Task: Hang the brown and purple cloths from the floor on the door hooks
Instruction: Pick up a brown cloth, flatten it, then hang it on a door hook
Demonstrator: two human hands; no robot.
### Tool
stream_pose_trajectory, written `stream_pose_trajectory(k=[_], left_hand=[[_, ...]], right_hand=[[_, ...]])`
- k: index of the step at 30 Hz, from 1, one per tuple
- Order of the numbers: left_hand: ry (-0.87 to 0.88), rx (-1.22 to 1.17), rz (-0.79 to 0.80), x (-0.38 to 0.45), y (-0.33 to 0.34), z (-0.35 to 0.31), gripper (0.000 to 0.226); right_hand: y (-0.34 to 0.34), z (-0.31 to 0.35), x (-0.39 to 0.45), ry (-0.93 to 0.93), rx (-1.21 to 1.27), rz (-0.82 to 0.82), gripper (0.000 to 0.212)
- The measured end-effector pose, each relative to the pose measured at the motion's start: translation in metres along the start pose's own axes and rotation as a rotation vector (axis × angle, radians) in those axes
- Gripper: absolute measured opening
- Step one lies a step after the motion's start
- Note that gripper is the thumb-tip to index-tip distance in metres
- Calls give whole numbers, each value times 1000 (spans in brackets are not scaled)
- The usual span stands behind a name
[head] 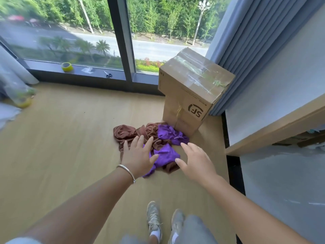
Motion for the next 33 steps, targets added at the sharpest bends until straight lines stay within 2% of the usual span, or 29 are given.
stream_pose_trajectory(k=[5, 9, 16, 23, 27, 33], left_hand=[[-114, -50, 55, 37, 61, 27, 72], [-279, -163, 76, 75, 111, 51, 70], [-444, -232, 199, 114, 251, 91, 68], [-469, -253, 270, 150, 391, 120, 69], [-461, -272, 240, 176, 449, 141, 68], [-487, -260, 212, 225, 533, 200, 73]], right_hand=[[65, -13, 70, -42, 33, 69, 65], [137, -31, 121, -54, 37, 181, 65], [242, -81, 193, -72, -14, 280, 65], [348, -109, 264, -106, -45, 332, 64], [406, -108, 301, -133, -57, 353, 64], [501, -85, 360, -280, -101, 361, 62]])
Point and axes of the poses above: each hand's wrist, its own x-axis towards the middle knuckle, its own y-axis out of the palm, z = x × y, the point moved 10 cm from there along x, towards the middle knuckle, and after that the axes turned 1 degree about x, right-handed, at the moved point
